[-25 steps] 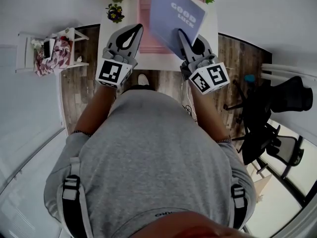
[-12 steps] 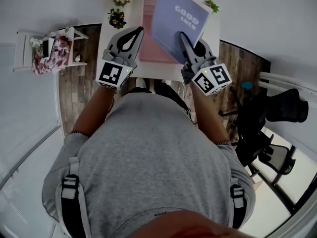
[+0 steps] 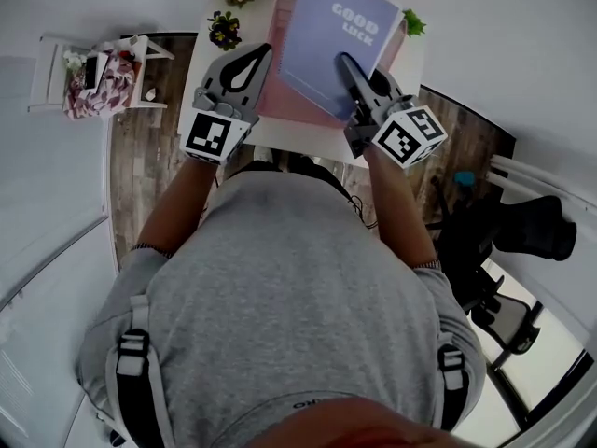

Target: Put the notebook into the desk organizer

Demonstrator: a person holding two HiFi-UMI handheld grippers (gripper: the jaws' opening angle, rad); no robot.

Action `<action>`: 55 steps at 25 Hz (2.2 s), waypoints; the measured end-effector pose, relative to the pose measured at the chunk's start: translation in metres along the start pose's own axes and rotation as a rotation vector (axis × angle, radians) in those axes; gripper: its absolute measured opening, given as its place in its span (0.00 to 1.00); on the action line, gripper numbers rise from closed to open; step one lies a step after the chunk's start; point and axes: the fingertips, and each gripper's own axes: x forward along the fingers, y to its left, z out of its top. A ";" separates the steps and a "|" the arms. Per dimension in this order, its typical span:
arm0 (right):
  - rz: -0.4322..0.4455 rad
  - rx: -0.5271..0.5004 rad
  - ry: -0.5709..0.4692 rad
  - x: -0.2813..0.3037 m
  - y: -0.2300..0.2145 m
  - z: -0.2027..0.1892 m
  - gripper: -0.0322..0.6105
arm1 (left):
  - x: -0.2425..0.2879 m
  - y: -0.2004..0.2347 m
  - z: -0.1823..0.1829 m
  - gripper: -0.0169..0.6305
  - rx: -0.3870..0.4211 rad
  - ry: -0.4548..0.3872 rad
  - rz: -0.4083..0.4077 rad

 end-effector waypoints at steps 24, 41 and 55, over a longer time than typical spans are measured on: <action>0.064 0.385 0.283 0.045 -0.036 -0.052 0.11 | 0.015 0.014 -0.015 0.06 -0.015 0.031 0.063; -0.051 0.322 0.364 0.064 -0.070 -0.072 0.15 | 0.025 0.015 -0.014 0.06 -0.028 0.029 0.055; -0.143 0.162 0.440 0.063 -0.080 -0.088 0.35 | 0.021 0.018 -0.010 0.06 -0.043 0.022 0.065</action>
